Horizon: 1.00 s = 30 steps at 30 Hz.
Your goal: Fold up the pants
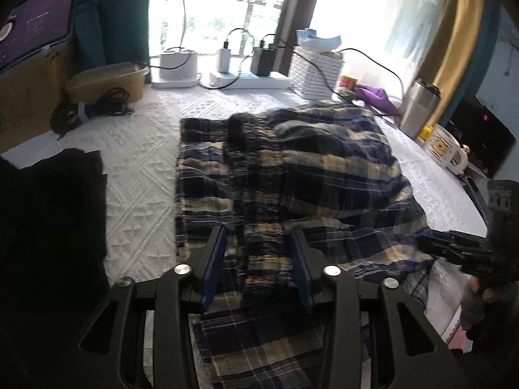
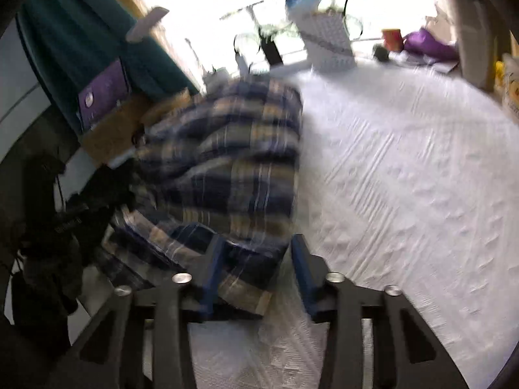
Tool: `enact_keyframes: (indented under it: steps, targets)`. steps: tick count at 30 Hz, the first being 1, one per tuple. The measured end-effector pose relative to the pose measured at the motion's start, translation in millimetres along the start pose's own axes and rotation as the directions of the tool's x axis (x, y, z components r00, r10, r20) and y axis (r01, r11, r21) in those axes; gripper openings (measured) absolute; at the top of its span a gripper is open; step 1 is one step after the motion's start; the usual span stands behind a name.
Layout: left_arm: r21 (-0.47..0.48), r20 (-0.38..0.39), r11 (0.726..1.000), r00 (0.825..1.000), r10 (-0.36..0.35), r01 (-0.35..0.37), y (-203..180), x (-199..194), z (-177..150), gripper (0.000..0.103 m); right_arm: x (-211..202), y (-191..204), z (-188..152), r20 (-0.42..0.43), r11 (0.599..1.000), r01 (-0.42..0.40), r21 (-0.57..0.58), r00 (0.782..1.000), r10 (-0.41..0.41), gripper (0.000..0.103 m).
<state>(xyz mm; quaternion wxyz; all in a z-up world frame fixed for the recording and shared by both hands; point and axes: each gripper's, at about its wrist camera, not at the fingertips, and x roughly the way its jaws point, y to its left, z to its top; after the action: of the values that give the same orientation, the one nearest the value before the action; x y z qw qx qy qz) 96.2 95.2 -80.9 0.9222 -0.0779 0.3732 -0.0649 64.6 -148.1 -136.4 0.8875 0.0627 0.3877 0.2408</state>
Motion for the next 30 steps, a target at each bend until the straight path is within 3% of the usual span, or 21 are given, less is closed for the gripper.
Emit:
enact_keyframes:
  steps: [3, 4, 5, 11, 14, 15, 16, 17, 18, 19, 20, 21, 26, 30]
  targets:
    - [0.02, 0.026, 1.0, 1.0, 0.011, -0.011, -1.2, -4.1, -1.8, 0.021, 0.9, 11.8, -5.3, -0.005, 0.998, 0.011, -0.06, 1.0, -0.011, 0.02]
    - [0.017, 0.032, 1.0, 0.999, 0.012, -0.013, 0.1, -5.7, -2.1, 0.018, -0.3, 14.6, -6.6, -0.004, 0.997, 0.02, -0.078, 1.0, -0.02, 0.018]
    - [0.009, 0.043, 1.0, 0.999, 0.023, -0.024, 3.6, -8.8, -2.7, 0.007, -1.0, 16.7, -8.6, -0.015, 0.995, 0.028, -0.093, 0.999, -0.029, 0.018]
    - [-0.014, 0.026, 1.0, 1.0, -0.006, 0.006, 21.4, -13.5, -6.0, 0.009, -9.7, 23.8, -16.1, -0.05, 0.989, 0.049, -0.139, 0.997, -0.056, 0.018]
    - [0.018, 0.021, 0.999, 0.999, -0.027, 0.027, 20.1, -20.2, 1.1, 0.012, -25.0, 14.8, -7.5, -0.006, 0.993, 0.041, -0.112, 0.999, -0.042, 0.018]
    - [0.03, 0.031, 0.999, 0.999, -0.019, 0.018, 21.3, -24.1, 6.0, 0.019, -29.2, 13.3, -3.9, 0.009, 0.993, 0.048, -0.111, 0.999, -0.047, 0.018]
    - [0.037, 0.046, 0.999, 0.999, -0.009, 0.007, 23.2, -26.9, 9.4, 0.035, -35.7, 9.9, 2.7, 0.039, 0.991, 0.071, -0.111, 0.997, -0.067, 0.019]
    - [0.041, 0.069, 0.999, 0.998, -0.003, 0.0, 27.1, -30.5, 15.2, 0.044, -39.6, 7.1, 7.4, 0.061, 0.989, 0.093, -0.111, 0.994, -0.086, 0.021]
    - [0.041, 0.086, 0.999, 0.996, -0.007, 0.003, 30.8, -31.9, 20.5, 0.057, -42.3, 3.7, 14.4, 0.081, 0.988, 0.113, -0.11, 0.991, -0.104, 0.035]
    - [0.04, 0.096, 0.999, 0.995, -0.01, 0.006, 33.8, -31.5, 25.3, 0.062, -43.7, -0.5, 21.9, 0.094, 0.986, 0.129, -0.106, 0.988, -0.119, 0.05]
    - [0.043, 0.098, 0.999, 0.995, -0.013, 0.009, 36.8, -29.2, 33.0, 0.062, -43.9, -2.7, 27.1, 0.104, 0.985, 0.14, -0.102, 0.986, -0.129, 0.082]
    - [0.053, 0.096, 0.999, 0.995, -0.018, 0.013, 38.5, -25.9, 38.5, 0.062, -44.4, -4.4, 32.4, 0.122, 0.984, 0.15, -0.098, 0.983, -0.137, 0.09]
    - [0.119, 0.065, 0.992, 0.996, -0.053, 0.045, 34.4, 2.8, 60.8, 0.062, -32.2, -8.1, 67.2, 0.173, 0.984, 0.156, -0.086, 0.975, -0.14, 0.09]
    - [0.159, -0.047, 0.974, 0.987, -0.155, 0.161, 38.3, 46.9, 70.6, 0.062, -15.9, -7.6, 87.7, 0.182, 0.986, 0.149, -0.081, 0.974, -0.132, 0.089]
